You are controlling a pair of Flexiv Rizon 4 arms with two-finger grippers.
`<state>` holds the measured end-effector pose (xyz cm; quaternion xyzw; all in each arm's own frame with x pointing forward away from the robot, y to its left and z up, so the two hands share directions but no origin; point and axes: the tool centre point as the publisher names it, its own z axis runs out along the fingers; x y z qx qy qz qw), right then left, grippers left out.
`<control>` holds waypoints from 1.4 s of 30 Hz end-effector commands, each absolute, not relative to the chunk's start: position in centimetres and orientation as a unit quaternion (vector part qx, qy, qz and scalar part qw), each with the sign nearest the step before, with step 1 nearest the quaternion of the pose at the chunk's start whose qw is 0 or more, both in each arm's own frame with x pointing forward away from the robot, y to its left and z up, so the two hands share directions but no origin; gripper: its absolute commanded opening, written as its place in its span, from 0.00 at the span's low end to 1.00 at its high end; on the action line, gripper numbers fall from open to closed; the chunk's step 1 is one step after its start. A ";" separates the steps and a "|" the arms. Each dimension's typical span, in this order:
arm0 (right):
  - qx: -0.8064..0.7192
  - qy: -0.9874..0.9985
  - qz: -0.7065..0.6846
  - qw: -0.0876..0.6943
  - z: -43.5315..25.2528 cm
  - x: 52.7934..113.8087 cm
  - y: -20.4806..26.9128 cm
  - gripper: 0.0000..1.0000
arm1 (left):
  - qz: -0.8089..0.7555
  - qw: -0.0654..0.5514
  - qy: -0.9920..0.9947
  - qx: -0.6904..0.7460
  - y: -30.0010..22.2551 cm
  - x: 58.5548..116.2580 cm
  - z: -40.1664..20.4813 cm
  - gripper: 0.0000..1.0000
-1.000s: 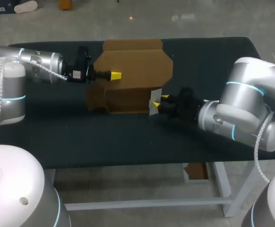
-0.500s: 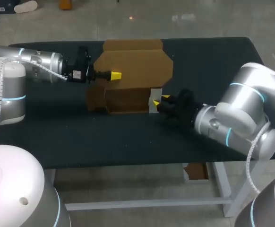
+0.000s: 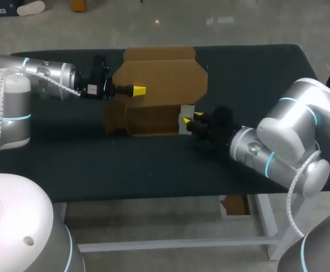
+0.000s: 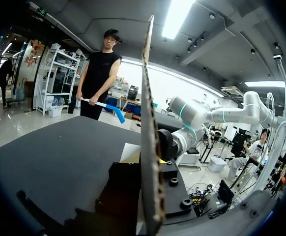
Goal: Assemble the packaging by folding the flat box into shape, placing the metal phone stand inside, and closing the box properly
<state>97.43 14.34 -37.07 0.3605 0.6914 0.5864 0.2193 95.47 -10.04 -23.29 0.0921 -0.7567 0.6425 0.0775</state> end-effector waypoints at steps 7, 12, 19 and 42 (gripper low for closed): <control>0.508 0.613 0.454 0.400 -37.4 98.0 15.5 0.47 | 0.643 0.078 -0.756 0.091 -10.0 95.5 -23.6 0.00; 0.532 0.596 0.436 0.415 -37.3 98.1 15.4 0.47 | 0.643 0.078 -0.756 0.091 -10.0 95.5 -23.6 0.00; 0.555 0.578 0.409 0.437 -37.2 98.3 15.2 0.45 | 0.643 0.078 -0.756 0.091 -10.0 95.5 -23.6 0.00; 0.598 0.559 0.325 0.473 -36.7 99.1 14.4 0.40 | 0.643 0.078 -0.756 0.091 -10.0 95.5 -23.6 0.00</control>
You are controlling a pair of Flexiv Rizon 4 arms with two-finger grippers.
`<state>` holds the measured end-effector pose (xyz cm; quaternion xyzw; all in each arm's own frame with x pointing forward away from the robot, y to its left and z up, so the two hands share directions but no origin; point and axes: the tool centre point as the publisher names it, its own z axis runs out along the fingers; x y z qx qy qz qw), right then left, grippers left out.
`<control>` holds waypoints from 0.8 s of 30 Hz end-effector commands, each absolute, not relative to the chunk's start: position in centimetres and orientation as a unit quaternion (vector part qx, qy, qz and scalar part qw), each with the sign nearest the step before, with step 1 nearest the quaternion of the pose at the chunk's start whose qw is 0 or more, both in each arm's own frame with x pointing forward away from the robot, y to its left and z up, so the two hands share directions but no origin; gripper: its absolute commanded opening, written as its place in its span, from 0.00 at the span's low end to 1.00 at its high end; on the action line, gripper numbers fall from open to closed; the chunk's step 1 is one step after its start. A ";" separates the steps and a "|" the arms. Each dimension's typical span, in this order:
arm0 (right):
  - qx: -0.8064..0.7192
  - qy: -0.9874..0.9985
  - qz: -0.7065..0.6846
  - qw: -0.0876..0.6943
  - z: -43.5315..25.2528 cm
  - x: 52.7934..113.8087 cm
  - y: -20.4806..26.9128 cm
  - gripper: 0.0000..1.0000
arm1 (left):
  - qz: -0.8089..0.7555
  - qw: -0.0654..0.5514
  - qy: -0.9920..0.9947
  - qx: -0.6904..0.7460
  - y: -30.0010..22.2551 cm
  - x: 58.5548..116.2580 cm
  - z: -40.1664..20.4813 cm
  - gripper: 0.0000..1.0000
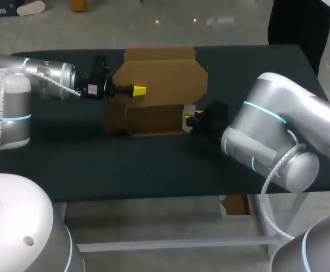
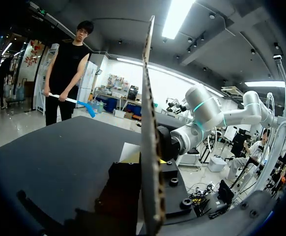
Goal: Assemble the packaging by folding the flat box into shape, placing the metal phone stand inside, and closing the box properly
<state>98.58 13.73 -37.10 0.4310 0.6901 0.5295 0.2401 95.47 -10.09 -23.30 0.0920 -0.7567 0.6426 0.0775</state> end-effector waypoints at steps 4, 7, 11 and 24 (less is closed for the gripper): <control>0.602 0.564 0.311 0.472 -36.7 99.4 14.5 0.38 | 0.643 0.078 -0.756 0.091 -10.0 95.5 -23.6 0.00; 0.603 0.568 0.304 0.470 -36.8 99.5 14.7 0.31 | 0.643 0.078 -0.756 0.091 -10.0 95.5 -23.6 0.00; 0.603 0.574 0.297 0.467 -36.8 99.5 14.9 0.28 | 0.643 0.078 -0.756 0.091 -10.0 95.5 -23.6 0.00; 0.607 0.589 0.276 0.456 -37.1 99.1 14.9 0.26 | 0.643 0.078 -0.756 0.091 -10.0 95.5 -23.6 0.00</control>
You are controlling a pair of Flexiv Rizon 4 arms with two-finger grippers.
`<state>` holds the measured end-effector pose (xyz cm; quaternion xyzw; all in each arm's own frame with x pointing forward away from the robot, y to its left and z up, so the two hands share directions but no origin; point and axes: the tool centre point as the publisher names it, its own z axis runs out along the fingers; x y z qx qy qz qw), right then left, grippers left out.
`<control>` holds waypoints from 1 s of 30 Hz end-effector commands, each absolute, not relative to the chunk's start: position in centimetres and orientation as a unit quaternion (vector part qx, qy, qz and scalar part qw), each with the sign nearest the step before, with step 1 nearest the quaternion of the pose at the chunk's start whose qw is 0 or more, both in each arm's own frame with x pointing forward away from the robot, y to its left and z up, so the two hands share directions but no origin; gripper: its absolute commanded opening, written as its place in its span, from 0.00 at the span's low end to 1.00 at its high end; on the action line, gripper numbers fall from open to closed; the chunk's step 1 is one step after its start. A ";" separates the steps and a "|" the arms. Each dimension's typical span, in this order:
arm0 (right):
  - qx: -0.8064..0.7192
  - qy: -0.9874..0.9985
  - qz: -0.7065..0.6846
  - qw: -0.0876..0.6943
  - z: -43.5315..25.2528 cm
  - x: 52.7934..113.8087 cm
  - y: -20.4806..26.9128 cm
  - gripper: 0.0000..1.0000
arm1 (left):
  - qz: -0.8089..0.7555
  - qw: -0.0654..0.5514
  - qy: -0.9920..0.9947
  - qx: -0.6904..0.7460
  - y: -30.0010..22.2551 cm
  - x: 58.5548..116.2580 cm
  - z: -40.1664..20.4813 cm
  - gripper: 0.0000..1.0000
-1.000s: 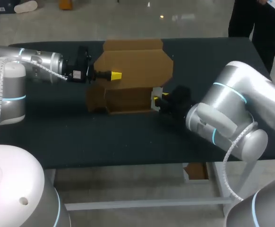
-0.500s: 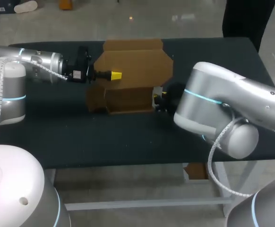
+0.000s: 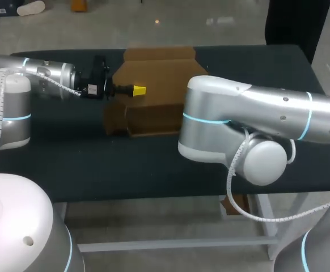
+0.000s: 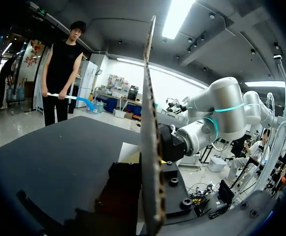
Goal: Assemble the packaging by folding the flat box into shape, placing the metal phone stand inside, and closing the box properly
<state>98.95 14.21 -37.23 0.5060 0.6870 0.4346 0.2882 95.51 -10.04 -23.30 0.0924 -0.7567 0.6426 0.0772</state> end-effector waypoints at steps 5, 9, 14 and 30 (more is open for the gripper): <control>0.611 0.591 0.270 0.452 -37.3 98.8 14.8 0.06 | 0.643 0.078 -0.756 0.091 -10.0 95.5 -23.6 0.00; 0.613 0.593 0.269 0.447 -37.5 98.6 14.7 0.00 | 0.643 0.078 -0.756 0.091 -10.0 95.5 -23.6 0.00; 0.611 0.597 0.274 0.441 -37.8 98.5 14.6 0.00 | 0.643 0.078 -0.756 0.091 -10.0 95.5 -23.6 0.00; 0.581 0.613 0.330 0.421 -37.1 97.9 13.9 0.00 | 0.627 0.062 -0.773 0.080 -11.3 95.3 -22.8 1.00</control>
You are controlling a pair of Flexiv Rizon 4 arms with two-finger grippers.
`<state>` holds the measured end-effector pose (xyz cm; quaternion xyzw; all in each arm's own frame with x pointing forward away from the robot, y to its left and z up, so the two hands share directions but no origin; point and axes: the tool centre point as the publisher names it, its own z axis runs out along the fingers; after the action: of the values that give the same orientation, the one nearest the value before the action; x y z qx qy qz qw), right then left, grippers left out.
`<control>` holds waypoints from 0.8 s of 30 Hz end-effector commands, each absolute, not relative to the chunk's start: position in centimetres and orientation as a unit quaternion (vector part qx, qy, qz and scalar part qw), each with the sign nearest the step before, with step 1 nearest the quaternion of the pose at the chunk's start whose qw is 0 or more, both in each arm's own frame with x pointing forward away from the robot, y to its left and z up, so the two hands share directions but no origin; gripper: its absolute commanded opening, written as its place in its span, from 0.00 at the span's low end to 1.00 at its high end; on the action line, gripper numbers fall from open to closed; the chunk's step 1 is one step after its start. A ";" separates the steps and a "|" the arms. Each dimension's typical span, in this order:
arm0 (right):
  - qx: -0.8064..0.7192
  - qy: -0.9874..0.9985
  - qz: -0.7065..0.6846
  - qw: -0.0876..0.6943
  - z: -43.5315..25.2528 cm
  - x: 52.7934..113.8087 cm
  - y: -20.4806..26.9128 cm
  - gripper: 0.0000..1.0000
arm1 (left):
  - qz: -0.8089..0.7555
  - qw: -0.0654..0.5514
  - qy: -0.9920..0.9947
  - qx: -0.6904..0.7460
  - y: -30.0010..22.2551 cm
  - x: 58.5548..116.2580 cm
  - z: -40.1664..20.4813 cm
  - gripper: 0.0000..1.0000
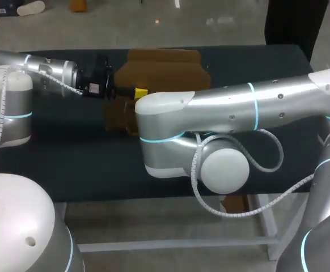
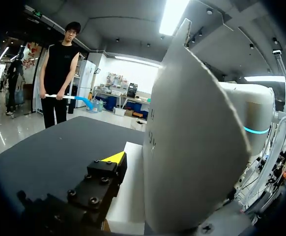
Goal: Assemble the packaging by folding the flat box into shape, placing the metal phone stand inside, and closing the box properly
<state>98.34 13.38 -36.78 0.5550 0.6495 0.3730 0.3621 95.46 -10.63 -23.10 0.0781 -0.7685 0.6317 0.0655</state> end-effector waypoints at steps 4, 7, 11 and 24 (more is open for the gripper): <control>0.579 0.614 0.338 0.418 -36.6 97.7 13.5 0.00 | 0.619 0.055 -0.780 0.076 -11.7 95.1 -22.4 1.00; 0.578 0.613 0.341 0.417 -36.2 97.5 12.9 0.00 | 0.614 0.049 -0.785 0.064 -12.1 94.8 -22.3 1.00; 0.577 0.613 0.354 0.408 -35.9 97.6 12.0 0.00 | 0.610 0.036 -0.790 0.051 -12.1 94.5 -22.4 1.00; 0.558 0.626 0.401 0.369 -35.6 97.8 11.1 0.00 | 0.610 -0.002 -0.792 0.028 -10.7 94.0 -24.3 1.00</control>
<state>97.95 11.65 -36.02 0.5643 0.6184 0.3918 0.3815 94.39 -10.95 -24.15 0.0313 -0.7947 0.6062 0.0002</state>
